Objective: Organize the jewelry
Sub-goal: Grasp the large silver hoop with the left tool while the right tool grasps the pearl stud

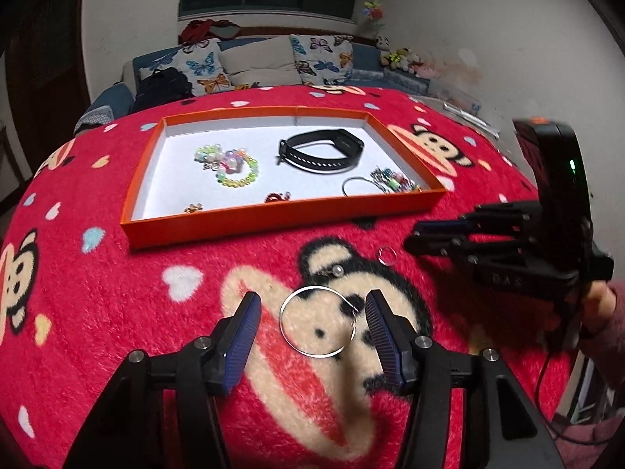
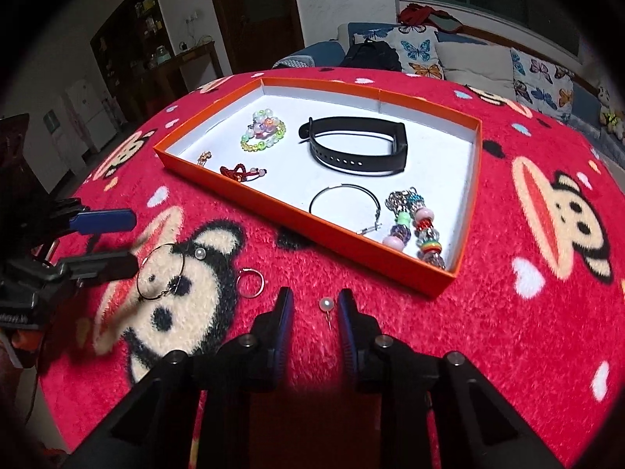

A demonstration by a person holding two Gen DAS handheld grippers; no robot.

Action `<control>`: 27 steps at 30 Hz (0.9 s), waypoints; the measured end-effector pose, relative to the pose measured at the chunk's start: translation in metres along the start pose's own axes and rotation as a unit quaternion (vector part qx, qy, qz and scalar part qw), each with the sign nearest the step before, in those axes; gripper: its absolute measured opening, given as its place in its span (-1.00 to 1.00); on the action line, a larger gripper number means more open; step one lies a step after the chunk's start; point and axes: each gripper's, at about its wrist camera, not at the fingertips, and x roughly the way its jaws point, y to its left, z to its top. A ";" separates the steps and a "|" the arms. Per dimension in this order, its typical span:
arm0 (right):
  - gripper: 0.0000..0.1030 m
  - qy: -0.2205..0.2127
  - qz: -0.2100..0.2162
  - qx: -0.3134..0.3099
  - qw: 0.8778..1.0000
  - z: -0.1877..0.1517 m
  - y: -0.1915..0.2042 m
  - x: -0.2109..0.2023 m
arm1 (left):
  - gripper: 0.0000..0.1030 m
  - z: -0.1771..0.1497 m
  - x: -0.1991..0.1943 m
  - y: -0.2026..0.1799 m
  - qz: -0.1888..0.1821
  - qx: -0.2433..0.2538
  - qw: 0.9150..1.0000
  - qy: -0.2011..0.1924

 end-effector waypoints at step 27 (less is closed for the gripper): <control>-0.80 -0.003 0.002 -0.008 1.000 -0.001 0.005 -0.007 | 0.01 0.002 0.033 -0.007 -0.001 0.076 0.996 0.041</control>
